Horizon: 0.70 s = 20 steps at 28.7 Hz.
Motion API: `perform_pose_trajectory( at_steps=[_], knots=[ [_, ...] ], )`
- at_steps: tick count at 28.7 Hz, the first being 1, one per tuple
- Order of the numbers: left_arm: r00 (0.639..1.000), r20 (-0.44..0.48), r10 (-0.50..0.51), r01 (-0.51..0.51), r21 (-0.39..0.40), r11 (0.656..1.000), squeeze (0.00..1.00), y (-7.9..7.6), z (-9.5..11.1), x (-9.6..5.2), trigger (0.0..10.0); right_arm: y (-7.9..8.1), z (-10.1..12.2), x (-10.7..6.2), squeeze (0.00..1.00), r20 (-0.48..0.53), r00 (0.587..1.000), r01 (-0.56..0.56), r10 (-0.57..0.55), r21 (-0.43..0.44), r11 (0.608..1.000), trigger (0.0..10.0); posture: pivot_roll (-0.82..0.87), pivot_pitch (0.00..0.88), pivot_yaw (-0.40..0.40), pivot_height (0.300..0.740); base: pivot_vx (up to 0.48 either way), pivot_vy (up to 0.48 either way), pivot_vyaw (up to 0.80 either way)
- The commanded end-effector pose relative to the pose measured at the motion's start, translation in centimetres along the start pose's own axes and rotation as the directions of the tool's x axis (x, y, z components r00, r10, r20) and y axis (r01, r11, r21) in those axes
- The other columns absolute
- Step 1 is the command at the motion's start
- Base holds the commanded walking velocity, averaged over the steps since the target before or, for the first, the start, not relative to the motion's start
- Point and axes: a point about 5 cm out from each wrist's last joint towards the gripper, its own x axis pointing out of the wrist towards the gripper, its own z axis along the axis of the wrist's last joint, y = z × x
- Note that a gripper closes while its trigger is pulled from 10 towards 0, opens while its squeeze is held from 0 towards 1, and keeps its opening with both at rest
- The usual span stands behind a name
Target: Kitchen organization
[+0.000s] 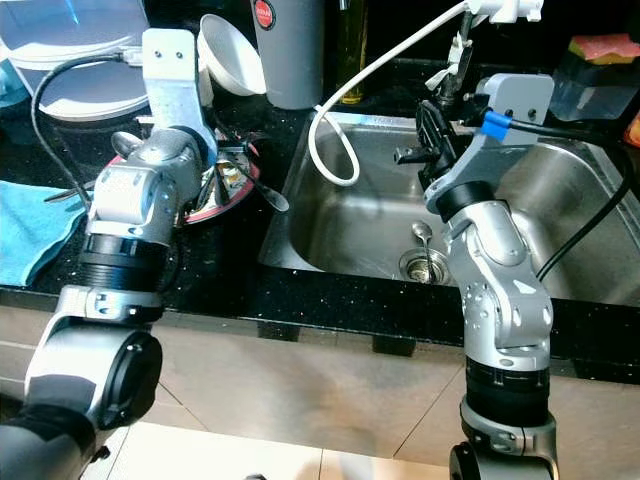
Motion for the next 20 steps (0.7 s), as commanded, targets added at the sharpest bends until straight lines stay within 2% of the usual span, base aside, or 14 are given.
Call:
perform_pose_trajectory(
  at_steps=[1, 3, 5, 7, 8, 9, 15, 16, 20],
  knots=[
    [0.999, -0.039, 0.017, -0.018, -0.015, 1.0, 0.0, 0.5, -0.1, 0.1, 10.0, -0.1, 0.3, 0.0, 0.0, 0.01, 1.0, 0.005, -0.005, -0.005, 1.0, 10.0, 0.05, 0.113, 0.048, 0.74, 0.0, 0.0, 0.0],
    [0.995, -0.086, 0.058, -0.063, -0.059, 0.996, 0.0, 1.1, -0.5, 0.1, 10.0, -0.1, 0.2, 0.0, 0.0, 0.009, 1.0, 0.005, -0.005, -0.002, 1.0, 10.0, 0.05, 0.113, 0.05, 0.74, 0.0, 0.0, 0.0],
    [0.989, -0.086, 0.118, -0.12, -0.022, 0.992, 0.0, 1.8, -0.9, 0.2, 10.0, 0.0, 0.2, 0.0, 0.0, 0.009, 1.0, 0.005, -0.005, -0.001, 1.0, 10.0, 0.05, 0.113, 0.05, 0.74, 0.0, 0.0, 0.0],
    [0.988, -0.085, 0.131, -0.132, -0.007, 0.991, 0.0, 2.1, -1.0, 0.2, 10.0, -0.1, 0.1, -0.1, 0.0, 0.008, 1.0, 0.005, -0.005, 0.0, 1.0, 10.0, 0.05, 0.113, 0.05, 0.74, 0.0, 0.0, 0.0],
    [0.985, -0.089, 0.147, -0.147, 0.001, 0.989, 0.08, 2.4, -1.3, 0.3, 10.0, 0.0, 0.1, 0.0, 0.0, 0.008, 1.0, 0.005, -0.005, 0.0, 1.0, 10.0, 0.06, 0.113, 0.049, 0.74, 0.0, 0.0, 0.0],
    [0.984, -0.094, 0.153, -0.153, 0.003, 0.988, 1.0, 2.6, -1.5, 0.4, 10.0, 0.0, 0.1, 0.0, 0.0, 0.007, 1.0, 0.005, -0.005, 0.001, 1.0, 10.0, 0.06, 0.113, 0.048, 0.74, 0.0, 0.0, 0.0],
    [0.984, -0.148, 0.094, -0.1, -0.028, 0.995, 1.0, 2.1, -2.1, 0.6, 10.0, 0.0, 0.1, 0.0, 0.0, 0.007, 1.0, 0.004, -0.004, 0.002, 1.0, 10.0, 0.06, 0.112, 0.05, 0.74, 0.0, 0.0, 0.0],
    [0.979, -0.186, 0.08, -0.093, -0.059, 0.994, 0.0, 1.8, -2.5, 0.5, 10.0, 0.0, 0.1, 0.0, 0.0, 0.007, 1.0, 0.004, -0.004, 0.002, 1.0, 10.0, 0.06, 0.112, 0.05, 0.74, 0.0, 0.0, 0.0],
    [0.973, -0.202, 0.113, -0.127, -0.058, 0.99, 0.0, 2.2, -2.9, 0.5, 10.0, 0.0, 0.0, 0.0, 0.0, 0.007, 1.0, 0.005, -0.005, 0.002, 1.0, 10.0, 0.06, 0.11, 0.051, 0.74, 0.0, 0.0, 0.0]
  ],
)
